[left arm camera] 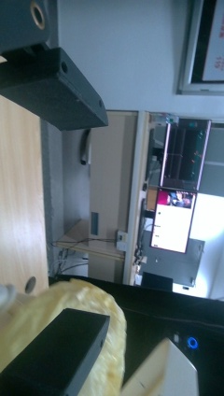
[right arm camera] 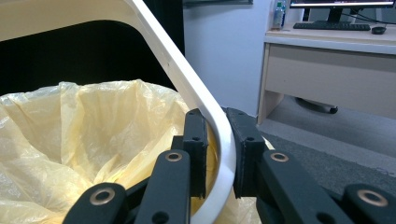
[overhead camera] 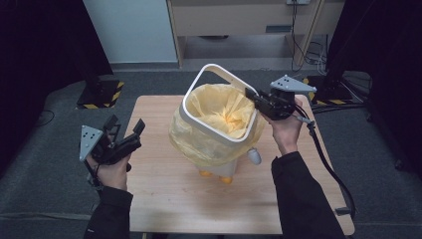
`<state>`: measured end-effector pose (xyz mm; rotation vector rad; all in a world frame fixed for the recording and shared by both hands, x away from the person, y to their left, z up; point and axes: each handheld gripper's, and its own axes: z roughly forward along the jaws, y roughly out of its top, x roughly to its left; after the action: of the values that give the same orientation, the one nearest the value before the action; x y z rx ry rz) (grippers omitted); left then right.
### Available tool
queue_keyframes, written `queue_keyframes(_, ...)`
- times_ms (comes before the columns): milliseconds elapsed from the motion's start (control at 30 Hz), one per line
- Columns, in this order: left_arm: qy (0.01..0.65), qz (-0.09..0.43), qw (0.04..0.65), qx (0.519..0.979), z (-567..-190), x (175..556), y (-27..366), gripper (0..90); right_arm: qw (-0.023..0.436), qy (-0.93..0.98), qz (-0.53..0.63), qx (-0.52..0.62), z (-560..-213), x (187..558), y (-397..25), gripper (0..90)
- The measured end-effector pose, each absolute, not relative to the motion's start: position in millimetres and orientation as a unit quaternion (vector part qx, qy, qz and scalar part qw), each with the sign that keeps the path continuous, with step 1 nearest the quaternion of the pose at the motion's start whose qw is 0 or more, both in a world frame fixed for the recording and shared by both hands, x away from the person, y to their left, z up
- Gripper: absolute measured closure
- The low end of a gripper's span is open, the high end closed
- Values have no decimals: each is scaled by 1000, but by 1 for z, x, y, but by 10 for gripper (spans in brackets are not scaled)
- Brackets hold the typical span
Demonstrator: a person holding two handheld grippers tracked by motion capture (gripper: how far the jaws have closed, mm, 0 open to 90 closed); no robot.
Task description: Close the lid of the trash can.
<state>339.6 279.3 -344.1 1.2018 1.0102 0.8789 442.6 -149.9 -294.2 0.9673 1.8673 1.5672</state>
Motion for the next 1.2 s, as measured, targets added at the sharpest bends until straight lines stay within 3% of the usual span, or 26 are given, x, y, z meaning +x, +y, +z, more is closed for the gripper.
queue_keyframes(567,392,397,649,517,-309,336,254,39,264,689,573,357,-294,442,-148,786)
queue_keyframes(1200,356,377,659,545,-294,337,204,37,271,690,571,354,-293,443,-145,775)
